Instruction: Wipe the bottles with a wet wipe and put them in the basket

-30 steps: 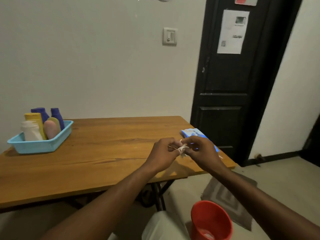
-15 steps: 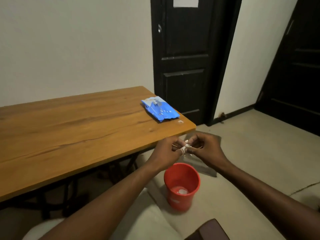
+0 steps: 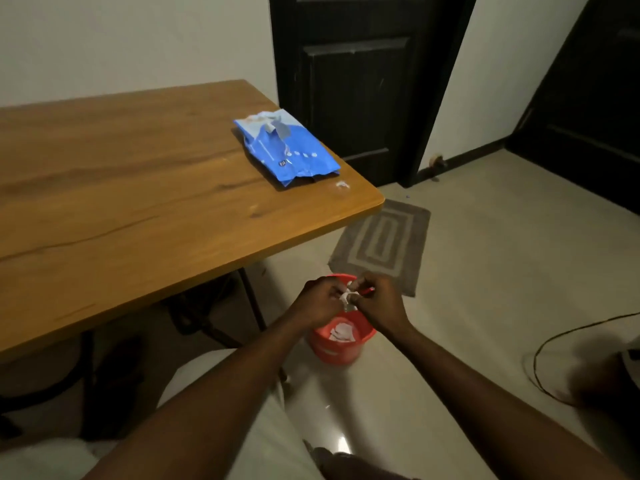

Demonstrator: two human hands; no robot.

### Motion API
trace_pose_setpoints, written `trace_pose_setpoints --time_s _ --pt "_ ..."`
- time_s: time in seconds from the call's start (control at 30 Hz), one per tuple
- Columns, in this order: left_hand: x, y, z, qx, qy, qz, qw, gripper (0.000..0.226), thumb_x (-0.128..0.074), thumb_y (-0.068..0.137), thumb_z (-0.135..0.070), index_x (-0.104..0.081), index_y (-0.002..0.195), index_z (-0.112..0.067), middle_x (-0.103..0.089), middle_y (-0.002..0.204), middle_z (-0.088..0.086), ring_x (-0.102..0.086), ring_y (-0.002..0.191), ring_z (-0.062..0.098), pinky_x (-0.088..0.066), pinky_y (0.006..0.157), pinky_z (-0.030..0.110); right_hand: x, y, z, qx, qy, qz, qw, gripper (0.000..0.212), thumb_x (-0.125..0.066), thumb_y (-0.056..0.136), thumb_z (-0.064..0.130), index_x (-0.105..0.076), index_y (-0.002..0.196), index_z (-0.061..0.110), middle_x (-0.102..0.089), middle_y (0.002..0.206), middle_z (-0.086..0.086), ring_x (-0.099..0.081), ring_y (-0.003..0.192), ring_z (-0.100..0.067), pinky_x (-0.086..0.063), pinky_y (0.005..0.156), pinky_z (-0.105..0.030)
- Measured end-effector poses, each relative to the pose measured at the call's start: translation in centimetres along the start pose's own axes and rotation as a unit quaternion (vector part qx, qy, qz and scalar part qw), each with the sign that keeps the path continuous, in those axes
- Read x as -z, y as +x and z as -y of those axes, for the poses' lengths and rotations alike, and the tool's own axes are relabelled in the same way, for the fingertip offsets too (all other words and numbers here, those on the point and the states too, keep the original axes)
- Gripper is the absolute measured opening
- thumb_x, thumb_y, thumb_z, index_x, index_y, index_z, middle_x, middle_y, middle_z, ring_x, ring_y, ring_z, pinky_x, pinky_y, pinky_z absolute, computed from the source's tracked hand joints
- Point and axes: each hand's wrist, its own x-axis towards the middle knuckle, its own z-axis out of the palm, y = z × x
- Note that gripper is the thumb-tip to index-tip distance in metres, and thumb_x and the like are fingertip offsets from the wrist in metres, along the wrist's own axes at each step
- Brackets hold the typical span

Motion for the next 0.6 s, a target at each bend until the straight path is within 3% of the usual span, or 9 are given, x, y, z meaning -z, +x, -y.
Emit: trace_pose_setpoints --time_s 0.07,0.17,0.33,0.6 --pt "-0.9 0.5 0.7 0.015 0.005 0.023 1.0 0.033 -0.071 0.092 -0.022 -0.067 0.124 -0.019 -0.07 0.122 0.002 -0.065 0.109 0.017 -0.047 0.086 0.023 -1.0 0.1 -1.2 -0.012 -0.002 -0.006 1.0 0.024 -0.079 0.074 0.008 -0.07 0.08 0.03 -0.072 0.083 0.016 -0.067 0.078 0.002 -0.056 0.078 -0.033" --pt "-2.4 2.9 2.1 0.035 0.028 0.046 0.998 0.043 -0.064 0.097 -0.023 -0.056 0.138 -0.018 -0.064 0.133 0.002 -0.061 0.118 0.021 -0.043 0.088 0.025 -2.6 1.7 -3.8 -0.034 -0.019 0.009 0.999 0.022 -0.073 0.079 0.004 -0.075 0.094 0.019 -0.071 0.09 0.017 -0.063 0.082 0.009 -0.053 0.083 -0.026" --pt "-3.3 5.4 4.2 0.076 0.06 0.09 0.991 0.072 -0.064 0.098 -0.025 -0.027 0.16 -0.021 -0.043 0.158 0.007 -0.05 0.137 0.026 -0.044 0.105 0.031 -3.8 3.2 -6.6 -0.076 -0.039 0.034 0.996 0.032 -0.07 0.086 0.009 -0.073 0.118 0.016 -0.074 0.115 0.003 -0.067 0.105 -0.012 -0.043 0.088 -0.019" --pt "-3.0 4.1 3.7 0.05 0.014 0.067 0.996 0.064 -0.069 0.094 -0.016 -0.043 0.152 -0.02 -0.059 0.14 0.008 -0.059 0.121 0.021 -0.043 0.094 0.022 -2.4 2.4 -6.2 -0.057 -0.024 0.026 0.998 0.035 -0.066 0.087 0.0 -0.073 0.119 0.011 -0.074 0.115 -0.003 -0.064 0.097 -0.009 -0.044 0.088 -0.018"
